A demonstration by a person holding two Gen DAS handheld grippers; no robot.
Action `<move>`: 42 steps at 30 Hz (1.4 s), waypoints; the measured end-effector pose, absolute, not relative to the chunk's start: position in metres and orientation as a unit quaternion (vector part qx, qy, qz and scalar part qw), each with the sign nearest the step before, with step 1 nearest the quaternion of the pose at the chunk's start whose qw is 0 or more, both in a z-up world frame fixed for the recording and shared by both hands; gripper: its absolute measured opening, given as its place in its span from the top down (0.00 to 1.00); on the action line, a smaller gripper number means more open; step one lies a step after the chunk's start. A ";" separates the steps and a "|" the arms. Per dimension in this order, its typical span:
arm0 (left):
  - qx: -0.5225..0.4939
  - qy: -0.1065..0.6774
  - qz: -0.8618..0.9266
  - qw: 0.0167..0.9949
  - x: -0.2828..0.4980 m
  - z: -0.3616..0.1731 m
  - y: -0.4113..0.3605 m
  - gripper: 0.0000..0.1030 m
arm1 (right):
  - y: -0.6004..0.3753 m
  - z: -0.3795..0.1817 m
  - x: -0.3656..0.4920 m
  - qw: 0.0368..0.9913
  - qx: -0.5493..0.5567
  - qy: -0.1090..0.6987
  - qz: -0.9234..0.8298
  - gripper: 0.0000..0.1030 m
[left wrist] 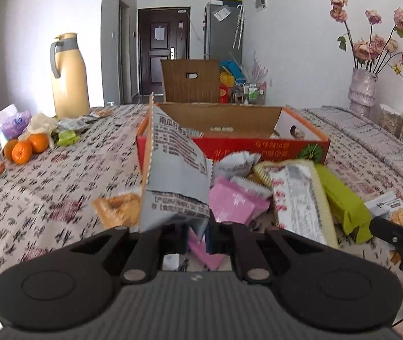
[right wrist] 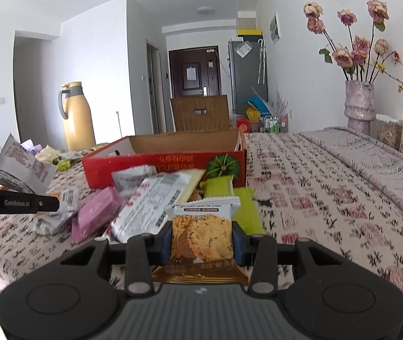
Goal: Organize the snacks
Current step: 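Carry both packets into the box and open both tools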
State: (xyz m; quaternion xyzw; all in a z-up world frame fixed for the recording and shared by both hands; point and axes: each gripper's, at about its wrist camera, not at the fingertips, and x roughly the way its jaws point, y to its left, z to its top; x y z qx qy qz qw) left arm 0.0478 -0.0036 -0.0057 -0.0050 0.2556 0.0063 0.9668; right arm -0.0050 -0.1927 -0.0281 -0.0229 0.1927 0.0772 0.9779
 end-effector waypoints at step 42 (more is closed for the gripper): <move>-0.034 0.260 0.019 0.965 0.256 0.017 -0.019 0.90 | -0.168 0.019 0.249 0.974 -0.027 0.194 0.115 0.61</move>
